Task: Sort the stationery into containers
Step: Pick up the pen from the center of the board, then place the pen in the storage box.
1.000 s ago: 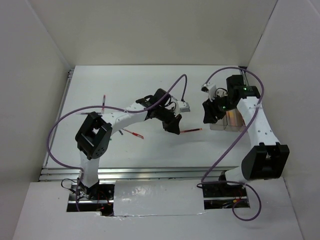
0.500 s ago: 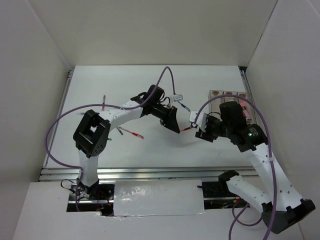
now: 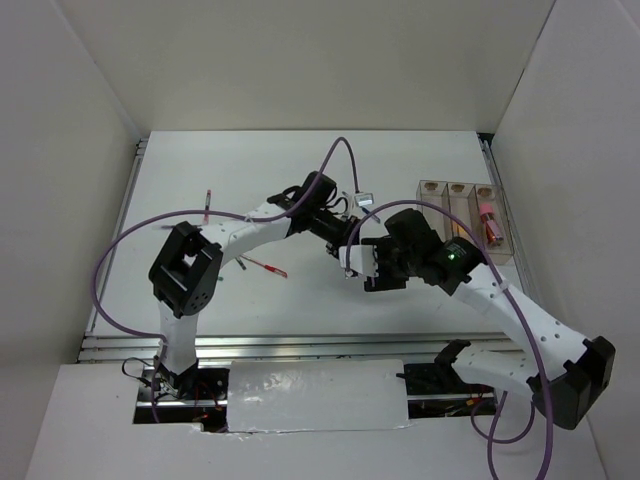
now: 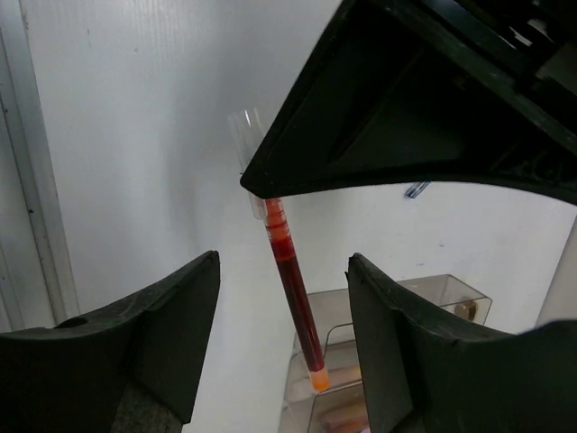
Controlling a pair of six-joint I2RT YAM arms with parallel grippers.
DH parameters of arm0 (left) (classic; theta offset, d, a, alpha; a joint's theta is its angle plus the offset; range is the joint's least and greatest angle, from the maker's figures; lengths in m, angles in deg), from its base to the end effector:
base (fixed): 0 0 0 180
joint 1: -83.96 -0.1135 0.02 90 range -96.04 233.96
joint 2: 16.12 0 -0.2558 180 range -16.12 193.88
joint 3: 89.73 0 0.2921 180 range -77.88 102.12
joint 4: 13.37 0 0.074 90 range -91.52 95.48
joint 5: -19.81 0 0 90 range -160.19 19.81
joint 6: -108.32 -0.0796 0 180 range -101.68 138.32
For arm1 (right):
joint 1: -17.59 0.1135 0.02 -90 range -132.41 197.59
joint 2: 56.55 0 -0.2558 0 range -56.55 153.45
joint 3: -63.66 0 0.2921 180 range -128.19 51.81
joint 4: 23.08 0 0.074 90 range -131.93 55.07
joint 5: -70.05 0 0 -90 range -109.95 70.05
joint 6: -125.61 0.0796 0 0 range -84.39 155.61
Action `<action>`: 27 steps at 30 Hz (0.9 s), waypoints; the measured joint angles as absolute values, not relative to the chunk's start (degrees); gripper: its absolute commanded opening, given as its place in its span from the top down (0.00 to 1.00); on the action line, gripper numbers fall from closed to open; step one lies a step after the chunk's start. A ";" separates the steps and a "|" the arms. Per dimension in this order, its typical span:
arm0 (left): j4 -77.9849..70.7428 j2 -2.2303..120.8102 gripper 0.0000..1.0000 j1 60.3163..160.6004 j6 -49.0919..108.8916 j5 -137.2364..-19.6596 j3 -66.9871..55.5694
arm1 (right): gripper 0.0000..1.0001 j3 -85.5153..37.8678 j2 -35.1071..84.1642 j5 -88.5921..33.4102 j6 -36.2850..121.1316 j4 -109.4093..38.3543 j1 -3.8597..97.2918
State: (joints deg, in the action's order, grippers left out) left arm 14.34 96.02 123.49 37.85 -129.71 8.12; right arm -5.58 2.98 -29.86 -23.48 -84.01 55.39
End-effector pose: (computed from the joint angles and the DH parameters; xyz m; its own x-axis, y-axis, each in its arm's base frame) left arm 0.3300 -0.3613 0.2018 -0.7595 0.4069 -0.5076 0.5973 0.1269 -0.7919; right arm 0.2078 0.1786 0.2644 0.2747 -0.8566 -0.4368 -0.8824 -0.0440 -0.4685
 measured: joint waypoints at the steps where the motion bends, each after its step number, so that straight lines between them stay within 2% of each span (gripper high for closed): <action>1: 14.34 96.02 1.00 123.49 38.05 -129.93 8.12 | 0.36 -5.55 3.52 -29.05 -23.94 -83.97 55.94; 4: 14.30 96.02 1.00 123.44 38.29 -130.26 8.12 | 0.41 -5.53 5.44 -27.00 -24.99 -83.88 57.38; 9: 13.77 96.00 1.00 123.44 38.79 -130.92 7.99 | 0.65 -4.66 7.22 -24.49 -26.15 -83.42 57.84; 10: 13.55 96.00 0.98 123.44 39.23 -131.03 7.92 | 0.73 -4.39 7.24 -24.16 -26.19 -83.03 57.84; 12: 12.90 95.74 0.94 123.42 39.49 -131.13 7.35 | 0.78 -3.50 7.13 -23.50 -26.59 -81.56 57.84; 13: 12.37 95.58 0.86 123.36 39.53 -130.89 6.94 | 0.82 -2.82 6.97 -23.52 -26.80 -81.24 57.84; 17: 10.86 94.84 0.66 122.68 39.75 -130.81 5.52 | 0.90 -0.92 5.90 -23.68 -27.63 -79.40 57.82; 19: 10.25 94.27 0.51 122.35 39.77 -130.85 5.34 | 0.93 -0.53 4.92 -23.61 -28.12 -78.66 57.55; 20: 10.32 93.88 0.41 122.20 39.79 -131.03 5.34 | 0.93 -0.33 4.31 -23.35 -28.38 -78.53 57.25; 22: 10.30 93.05 0.06 121.65 39.71 -131.16 5.34 | 0.94 0.00 3.00 -23.09 -28.64 -78.55 56.18; 24: 10.58 92.02 0.01 120.54 39.95 -130.92 5.36 | 0.95 0.28 1.84 -23.09 -28.77 -78.55 54.98; 27: 11.89 90.45 0.01 117.00 39.44 -128.67 6.50 | 0.96 1.79 -0.39 -23.74 -28.77 -78.57 51.81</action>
State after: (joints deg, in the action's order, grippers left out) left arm 11.89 90.45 117.00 39.44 -128.66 6.50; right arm 1.79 -0.39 -23.74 -28.77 -78.57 51.81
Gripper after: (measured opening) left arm 0.993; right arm 0.204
